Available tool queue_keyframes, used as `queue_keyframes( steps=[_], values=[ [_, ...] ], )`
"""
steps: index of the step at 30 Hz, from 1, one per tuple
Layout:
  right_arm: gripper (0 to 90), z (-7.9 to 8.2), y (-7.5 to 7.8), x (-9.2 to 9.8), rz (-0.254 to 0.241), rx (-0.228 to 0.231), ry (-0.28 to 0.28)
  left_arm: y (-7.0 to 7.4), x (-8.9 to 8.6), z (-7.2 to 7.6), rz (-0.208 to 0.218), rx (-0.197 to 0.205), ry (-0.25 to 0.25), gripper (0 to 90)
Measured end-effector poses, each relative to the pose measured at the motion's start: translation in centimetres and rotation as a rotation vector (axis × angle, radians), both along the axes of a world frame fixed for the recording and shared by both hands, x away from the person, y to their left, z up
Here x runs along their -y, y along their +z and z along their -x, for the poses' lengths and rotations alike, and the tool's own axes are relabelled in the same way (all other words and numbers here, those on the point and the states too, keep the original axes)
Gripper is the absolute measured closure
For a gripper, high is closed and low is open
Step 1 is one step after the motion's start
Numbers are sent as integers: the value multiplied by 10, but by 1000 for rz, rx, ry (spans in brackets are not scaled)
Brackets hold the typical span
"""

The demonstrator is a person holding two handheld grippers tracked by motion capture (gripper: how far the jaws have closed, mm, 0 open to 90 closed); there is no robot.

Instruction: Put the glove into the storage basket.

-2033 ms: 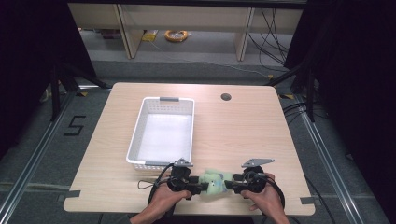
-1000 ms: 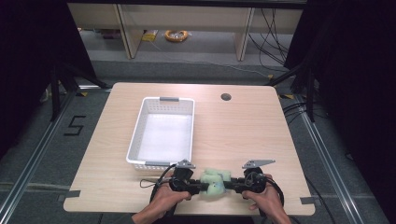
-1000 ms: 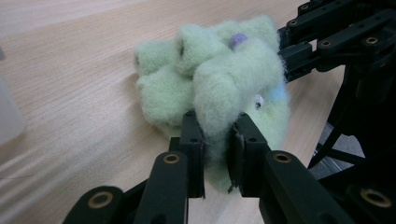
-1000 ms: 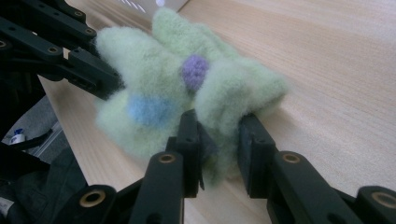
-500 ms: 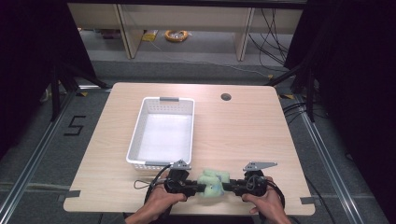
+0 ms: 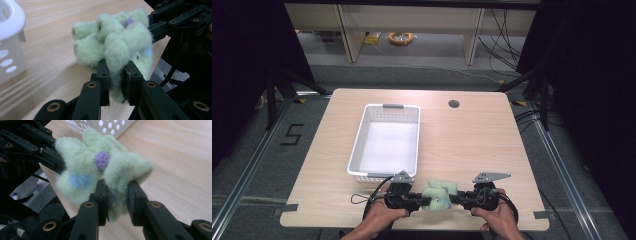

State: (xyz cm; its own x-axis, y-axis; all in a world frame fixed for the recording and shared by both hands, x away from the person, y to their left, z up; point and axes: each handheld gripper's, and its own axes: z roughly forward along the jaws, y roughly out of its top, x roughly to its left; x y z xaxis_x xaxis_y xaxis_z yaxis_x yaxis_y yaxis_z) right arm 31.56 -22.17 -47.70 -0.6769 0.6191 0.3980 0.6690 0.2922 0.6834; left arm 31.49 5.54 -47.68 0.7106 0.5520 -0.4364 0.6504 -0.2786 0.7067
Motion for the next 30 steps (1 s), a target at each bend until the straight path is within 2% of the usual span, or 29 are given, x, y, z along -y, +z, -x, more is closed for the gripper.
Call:
queue_keyframes(
  steps=[2, 4, 7, 8, 9, 10, 11, 12, 14, 17, 19, 20, 25, 26, 27, 28, 29, 30],
  values=[
    [733, 2, 4, -2, 2, -17, -11, 3, -1, 0, 2, 5, 2, 766],
    [733, 2, 10, -3, 7, 20, 0, 7, -3, 1, 21, 9, 3, 766],
    [733, 3, 15, -5, -6, 7, -6, 12, -6, 0, 24, 19, -2, 765],
    [733, 3, 18, -5, 10, 19, -13, 16, -9, 0, 27, 25, -5, 765],
    [733, 2, 20, -7, -11, 15, 0, 17, -10, -1, 26, 26, -4, 765],
    [733, 0, 21, -7, -6, 36, 6, 20, -11, -1, 20, 36, 1, 765],
    [733, 1, 25, -10, -13, 4, -3, 22, -13, -2, 23, 32, 1, 765],
    [733, -2, 27, -10, -3, 38, 14, 25, -15, -3, 23, 36, -2, 765],
    [733, -6, 35, -14, -8, 52, 20, 34, -20, -5, 22, 46, 2, 765],
    [733, -7, 45, -18, -31, 29, 14, 45, -24, -7, 26, 65, 10, 765],
    [733, -9, 48, -18, -26, 37, 15, 48, -25, -8, 30, 67, 9, 765],
    [733, -15, 55, -19, -27, 57, 25, 55, -27, -10, 32, 66, 23, 764],
    [733, -22, 68, -26, -37, 52, 25, 66, -32, -16, 26, 80, 25, 764],
    [733, -28, 73, -28, -27, 76, 45, 72, -35, -19, 26, 83, 34, 764],
    [733, -28, 73, -28, -27, 76, 45, 72, -35, -19, 26, 83, 34, 764],
    [733, -31, 80, -32, -22, 60, 33, 77, -39, -23, 27, 90, 39, 763],
    [733, -34, 81, -33, -23, 85, 46, 79, -40, -23, 26, 92, 51, 763],
    [733, -36, 85, -35, -15, 83, 43, 82, -42, -25, 22, 93, 47, 763]
  ],
)
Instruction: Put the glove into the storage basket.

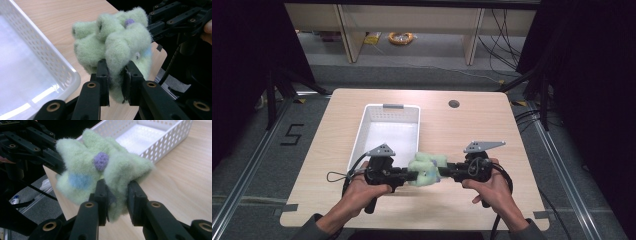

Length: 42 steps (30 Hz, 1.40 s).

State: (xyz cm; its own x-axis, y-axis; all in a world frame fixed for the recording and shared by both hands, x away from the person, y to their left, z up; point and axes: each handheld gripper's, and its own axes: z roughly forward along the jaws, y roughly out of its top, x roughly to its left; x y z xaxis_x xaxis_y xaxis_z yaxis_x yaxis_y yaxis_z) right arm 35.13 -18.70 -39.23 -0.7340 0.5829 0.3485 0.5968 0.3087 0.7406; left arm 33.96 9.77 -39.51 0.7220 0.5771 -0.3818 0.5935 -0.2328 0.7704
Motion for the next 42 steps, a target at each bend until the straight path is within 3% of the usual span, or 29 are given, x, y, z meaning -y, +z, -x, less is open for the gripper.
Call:
queue_keyframes(
  steps=[3, 4, 7, 10, 17, 18, 21, 22, 31, 34, 42],
  values=[
    [733, -3, 6, -5, -2, -6, 7, 4, -3, -1, -2, 6, 8, 763],
    [733, -9, 11, -8, 10, 19, 21, 9, -7, -3, 2, 11, 14, 763],
    [733, -13, 14, -12, 7, 36, 30, 11, -11, -4, 5, 11, 26, 763],
    [733, -19, 19, -21, 18, 5, 36, 14, -20, -8, 1, -2, 44, 763],
    [733, -34, 21, -39, 20, 4, 63, 16, -34, -17, -14, -9, 75, 763],
    [733, -35, 22, -43, 33, -12, 53, 16, -38, -20, -19, -15, 73, 762],
    [733, -47, 19, -53, 51, 8, 66, 14, -46, -25, -29, -24, 95, 762],
    [733, -47, 19, -57, 49, -10, 60, 13, -50, -28, -24, -33, 99, 762],
    [733, -70, 5, -92, 77, -17, 74, -2, -76, -44, -36, -79, 164, 762],
    [733, -76, -5, -104, 78, -50, 70, -13, -86, -52, -46, -114, 170, 762],
    [731, -86, -27, -120, 118, -106, 54, -32, -95, -66, -74, -177, 187, 759]
  ],
)
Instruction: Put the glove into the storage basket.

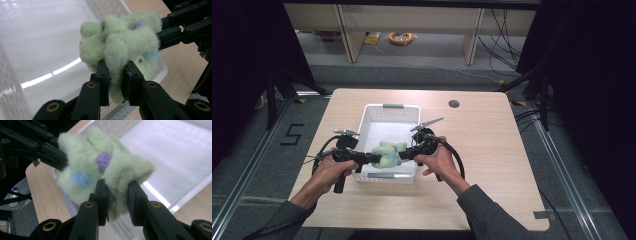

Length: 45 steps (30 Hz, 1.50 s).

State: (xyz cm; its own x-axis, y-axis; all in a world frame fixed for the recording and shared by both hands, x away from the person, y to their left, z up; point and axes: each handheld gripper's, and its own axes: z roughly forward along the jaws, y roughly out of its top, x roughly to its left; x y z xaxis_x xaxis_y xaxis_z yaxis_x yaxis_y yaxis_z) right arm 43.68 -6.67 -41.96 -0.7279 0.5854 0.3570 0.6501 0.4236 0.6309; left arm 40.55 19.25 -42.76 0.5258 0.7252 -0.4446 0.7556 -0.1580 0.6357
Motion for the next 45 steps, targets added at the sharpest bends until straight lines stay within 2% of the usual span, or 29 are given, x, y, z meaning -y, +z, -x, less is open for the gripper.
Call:
queue_keyframes(
  steps=[8, 9, 10, 17, 19, 21, 22, 24, 26, 30, 31, 33, 34, 35, 36, 38, 39, 41, 42, 45],
  values=[
    [728, -5, -17, -13, 67, -31, 14, -14, -1, -9, -51, -47, -6, 756],
    [728, -5, -17, -13, 67, -31, 14, -14, -1, -9, -51, -47, -6, 756],
    [724, -6, -19, -15, 80, -52, 3, -15, -2, -10, -67, -49, -10, 755],
    [716, -9, -23, -19, 116, -70, -6, -19, 2, -15, -109, -64, -23, 752],
    [710, -9, -26, -21, 135, -65, 6, -20, 2, -16, -144, -71, -38, 750],
    [708, -9, -26, -22, 138, -74, 5, -21, 4, -17, -139, -70, -29, 750],
    [707, -10, -27, -22, 142, -61, 8, -21, 4, -17, -151, -78, -24, 750],
    [703, -10, -29, -24, 162, -79, 5, -24, 5, -17, -146, -73, -24, 747],
    [692, -11, -30, -25, 172, -77, 14, -25, 5, -18, -176, -78, -42, 746],
    [686, -11, -32, -27, 179, -94, 17, -27, 5, -19, -201, -86, -49, 748],
    [682, -12, -32, -28, 192, -79, 22, -28, 5, -19, -205, -87, -48, 747],
    [667, -11, -32, -29, 204, -85, 31, -28, 5, -19, -212, -87, -54, 738],
    [631, -12, -32, -30, 217, -67, 49, -28, 6, -19, -224, -83, -52, 737],
    [609, -11, -31, -31, 216, -76, 36, -27, 6, -19, -237, -81, -47, 734],
    [608, -12, -31, -32, 221, -66, 37, -28, 7, -19, -226, -79, -40, 729],
    [594, -10, -29, -32, 233, -74, 36, -28, 7, -20, -238, -80, -41, 712],
    [594, -10, -29, -32, 233, -74, 36, -28, 7, -20, -238, -80, -41, 707],
    [536, -11, -27, -32, 225, -82, 34, -27, 6, -20, -251, -72, -44, 699],
    [508, -11, -24, -31, 220, -67, 23, -26, 5, -21, -247, -71, -37, 662],
    [486, -10, -20, -31, 214, -66, 14, -25, 6, -21, -253, -63, -37, 659]
  ],
)
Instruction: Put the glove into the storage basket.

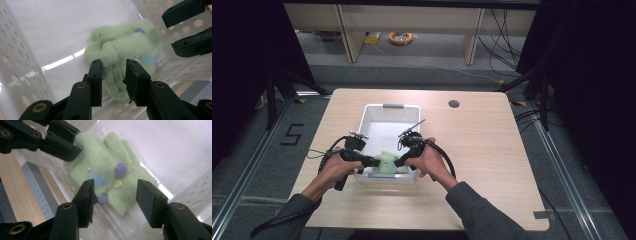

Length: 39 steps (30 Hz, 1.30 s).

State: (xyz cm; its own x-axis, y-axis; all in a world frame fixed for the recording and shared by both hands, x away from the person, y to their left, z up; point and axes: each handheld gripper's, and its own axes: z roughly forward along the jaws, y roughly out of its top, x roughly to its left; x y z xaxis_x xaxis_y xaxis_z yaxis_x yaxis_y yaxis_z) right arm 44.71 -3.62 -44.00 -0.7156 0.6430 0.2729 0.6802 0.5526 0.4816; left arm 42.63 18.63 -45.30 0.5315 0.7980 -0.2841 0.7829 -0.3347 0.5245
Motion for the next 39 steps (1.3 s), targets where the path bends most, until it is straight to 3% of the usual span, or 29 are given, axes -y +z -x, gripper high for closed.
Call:
queue_keyframes(
  steps=[10, 13, 16, 17, 20, 25, 31, 35, 36, 39],
  values=[
    [445, 5, 15, 9, -45, 36, 0, 6, 0, -4, -5, 11, 35, 532],
    [431, 6, 22, 16, -71, 63, 5, 12, -1, -3, -4, 39, 53, 514],
    [420, 8, 27, 19, -71, 51, -16, 16, -2, -3, -1, 59, 66, 484],
    [411, 7, 29, 23, -100, 77, 10, 20, -2, -1, 8, 90, 95, 469],
    [405, 8, 32, 29, -115, 101, 18, 25, -3, 1, 13, 95, 88, 458],
    [388, 11, 38, 43, -144, 105, 3, 31, 2, 11, 44, 115, 99, 390],
    [370, 17, 41, 66, -162, 139, -16, 31, 13, 27, 72, 131, 79, 339],
    [365, 22, 42, 73, -185, 133, -37, 33, 19, 35, 96, 149, 68, 318],
    [362, 22, 42, 77, -182, 159, -24, 33, 21, 37, 95, 149, 63, 312],
    [350, 27, 42, 87, -195, 168, -24, 33, 27, 44, 107, 152, 52, 273]
  ],
)
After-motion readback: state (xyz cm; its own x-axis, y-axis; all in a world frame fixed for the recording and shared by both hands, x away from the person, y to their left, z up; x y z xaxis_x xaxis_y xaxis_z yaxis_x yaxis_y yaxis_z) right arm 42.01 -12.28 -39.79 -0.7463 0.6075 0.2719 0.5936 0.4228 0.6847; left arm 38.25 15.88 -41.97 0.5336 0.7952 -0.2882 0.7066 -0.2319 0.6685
